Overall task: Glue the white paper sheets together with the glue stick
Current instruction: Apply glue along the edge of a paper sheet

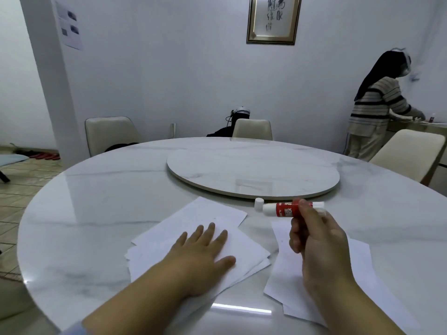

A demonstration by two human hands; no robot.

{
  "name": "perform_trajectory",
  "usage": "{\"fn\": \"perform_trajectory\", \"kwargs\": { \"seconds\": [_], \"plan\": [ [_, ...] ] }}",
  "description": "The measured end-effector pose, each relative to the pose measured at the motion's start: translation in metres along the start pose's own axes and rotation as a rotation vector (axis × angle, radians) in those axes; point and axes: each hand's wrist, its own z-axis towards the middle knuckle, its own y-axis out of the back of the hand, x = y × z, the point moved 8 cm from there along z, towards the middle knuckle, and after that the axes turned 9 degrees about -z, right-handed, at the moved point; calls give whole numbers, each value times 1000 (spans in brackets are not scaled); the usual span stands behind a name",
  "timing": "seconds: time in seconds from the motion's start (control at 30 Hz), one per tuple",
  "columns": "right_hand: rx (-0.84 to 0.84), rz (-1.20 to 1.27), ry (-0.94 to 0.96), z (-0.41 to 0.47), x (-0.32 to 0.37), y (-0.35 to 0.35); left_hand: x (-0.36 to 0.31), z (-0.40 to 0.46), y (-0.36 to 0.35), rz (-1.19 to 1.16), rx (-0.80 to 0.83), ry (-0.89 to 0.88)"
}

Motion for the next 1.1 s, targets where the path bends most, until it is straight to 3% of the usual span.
{"fn": "perform_trajectory", "kwargs": {
  "seconds": [0.1,0.2,0.27,0.53,0.8,0.93,1.0,1.1],
  "plan": [
    [58,-257,73,-1,11,-9,11,0,11,-35,107,-41],
    [190,-588,168,6,20,-35,7,-2,15,-133,-46,-52],
    [275,-742,232,11,19,-55,5,-3,6,-50,-93,-59],
    [482,-940,282,23,-20,-94,7,1,0,5,-71,-41],
    [596,-954,426,-3,-3,-77,8,-1,1,9,-55,-42],
    [689,-851,339,-18,-4,-61,6,-3,2,3,-50,-49],
    [594,-615,249,-9,3,-48,6,-4,5,5,-26,-65],
    [267,-316,151,18,12,-14,8,-11,11,20,162,-133]
  ]
}}
